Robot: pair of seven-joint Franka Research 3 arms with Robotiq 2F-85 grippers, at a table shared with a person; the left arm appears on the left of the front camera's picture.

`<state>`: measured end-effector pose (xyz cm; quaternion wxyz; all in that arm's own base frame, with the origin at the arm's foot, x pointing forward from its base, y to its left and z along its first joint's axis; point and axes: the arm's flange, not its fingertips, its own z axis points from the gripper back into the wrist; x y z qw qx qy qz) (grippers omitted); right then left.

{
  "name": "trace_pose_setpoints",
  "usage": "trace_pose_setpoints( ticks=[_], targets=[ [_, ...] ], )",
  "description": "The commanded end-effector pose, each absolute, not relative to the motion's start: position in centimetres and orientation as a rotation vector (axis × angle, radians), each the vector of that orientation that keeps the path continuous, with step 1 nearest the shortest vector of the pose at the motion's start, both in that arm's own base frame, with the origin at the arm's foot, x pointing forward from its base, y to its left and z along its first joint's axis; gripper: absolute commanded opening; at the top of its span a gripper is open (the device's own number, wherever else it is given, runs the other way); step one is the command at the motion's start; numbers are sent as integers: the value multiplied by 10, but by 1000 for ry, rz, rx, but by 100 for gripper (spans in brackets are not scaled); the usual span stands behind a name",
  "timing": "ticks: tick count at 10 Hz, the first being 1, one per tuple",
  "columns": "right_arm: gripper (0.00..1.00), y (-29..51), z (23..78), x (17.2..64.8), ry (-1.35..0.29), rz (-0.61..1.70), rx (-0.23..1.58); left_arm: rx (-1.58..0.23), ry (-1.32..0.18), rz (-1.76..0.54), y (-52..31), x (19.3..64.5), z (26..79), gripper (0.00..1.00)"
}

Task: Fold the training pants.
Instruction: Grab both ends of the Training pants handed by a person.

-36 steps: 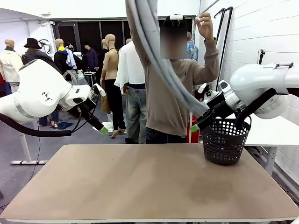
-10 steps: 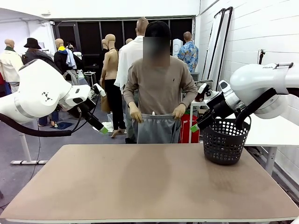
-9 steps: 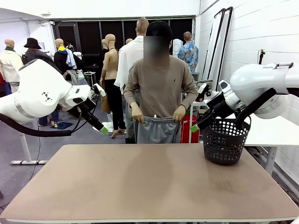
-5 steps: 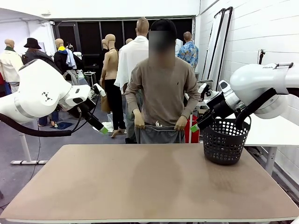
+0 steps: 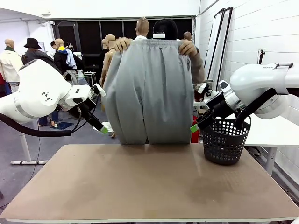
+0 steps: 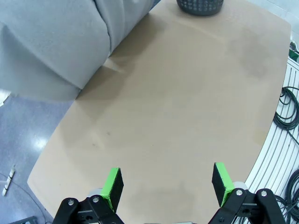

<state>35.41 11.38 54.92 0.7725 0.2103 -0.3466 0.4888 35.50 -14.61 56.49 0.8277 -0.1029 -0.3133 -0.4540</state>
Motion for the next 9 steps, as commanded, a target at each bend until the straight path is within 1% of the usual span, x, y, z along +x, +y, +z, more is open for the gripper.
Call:
trace_pose_setpoints(
  ticks=[1, 9],
  targets=[
    [100, 114, 548, 357, -764, 1073, 486, -222, -660, -981, -145, 355, 566, 100],
    [100, 114, 548, 357, -764, 1073, 486, -222, -660, -981, -145, 355, 566, 100]
  ],
)
